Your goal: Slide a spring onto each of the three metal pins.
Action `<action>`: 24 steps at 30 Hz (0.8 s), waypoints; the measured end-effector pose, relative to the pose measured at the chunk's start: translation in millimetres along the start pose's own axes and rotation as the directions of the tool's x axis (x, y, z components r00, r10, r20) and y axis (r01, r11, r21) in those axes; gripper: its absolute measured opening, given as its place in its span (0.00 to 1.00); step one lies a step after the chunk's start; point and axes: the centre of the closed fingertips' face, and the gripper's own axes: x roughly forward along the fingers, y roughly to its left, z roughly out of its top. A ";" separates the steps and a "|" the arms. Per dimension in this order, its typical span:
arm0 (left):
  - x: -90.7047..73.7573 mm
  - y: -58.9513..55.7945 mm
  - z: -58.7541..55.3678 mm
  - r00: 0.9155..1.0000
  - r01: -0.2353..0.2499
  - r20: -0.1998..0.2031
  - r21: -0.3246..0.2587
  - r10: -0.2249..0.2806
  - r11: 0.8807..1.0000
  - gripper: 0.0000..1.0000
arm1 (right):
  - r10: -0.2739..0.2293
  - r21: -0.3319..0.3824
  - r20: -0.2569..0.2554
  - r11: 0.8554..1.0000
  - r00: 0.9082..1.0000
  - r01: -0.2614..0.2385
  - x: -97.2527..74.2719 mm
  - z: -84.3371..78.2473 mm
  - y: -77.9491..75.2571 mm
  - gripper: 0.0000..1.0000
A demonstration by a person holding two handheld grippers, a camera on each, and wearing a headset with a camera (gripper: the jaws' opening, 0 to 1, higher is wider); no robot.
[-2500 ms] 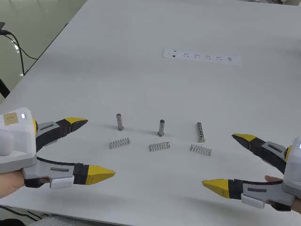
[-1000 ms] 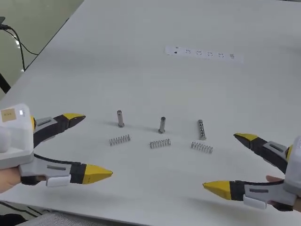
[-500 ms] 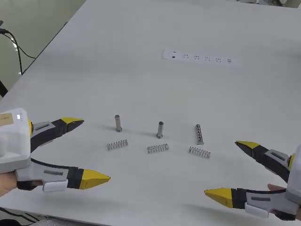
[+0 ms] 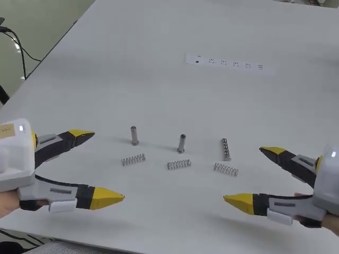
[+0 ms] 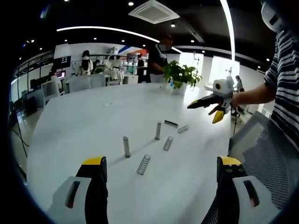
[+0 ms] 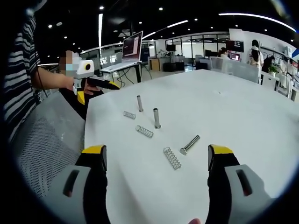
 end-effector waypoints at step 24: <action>1.8 -1.5 2.1 1.000 0.007 0.020 -0.013 -0.007 1.000 0.97 | -0.049 0.269 -0.147 0.959 0.988 0.088 34.1 14.7 -45.1 0.57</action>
